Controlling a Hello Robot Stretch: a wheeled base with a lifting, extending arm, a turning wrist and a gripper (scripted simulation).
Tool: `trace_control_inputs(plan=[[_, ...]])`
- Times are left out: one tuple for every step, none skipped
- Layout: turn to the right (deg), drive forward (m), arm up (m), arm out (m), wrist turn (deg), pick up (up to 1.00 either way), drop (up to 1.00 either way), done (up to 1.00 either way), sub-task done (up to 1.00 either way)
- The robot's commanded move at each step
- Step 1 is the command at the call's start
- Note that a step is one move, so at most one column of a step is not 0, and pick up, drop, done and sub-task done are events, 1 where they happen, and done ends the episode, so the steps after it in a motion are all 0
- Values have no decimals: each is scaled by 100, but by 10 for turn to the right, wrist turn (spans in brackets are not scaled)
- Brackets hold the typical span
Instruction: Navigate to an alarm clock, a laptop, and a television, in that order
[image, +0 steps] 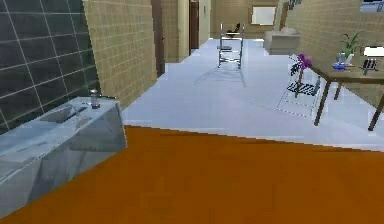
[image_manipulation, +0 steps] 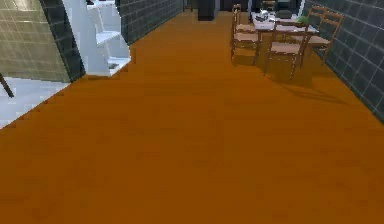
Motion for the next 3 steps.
trace_control_inputs(plan=[[0,100,0,0,0,0,0,0,0],[0,100,0,0,0,0,0,0,0],[0,100,0,0,0,0,0,0,0]])
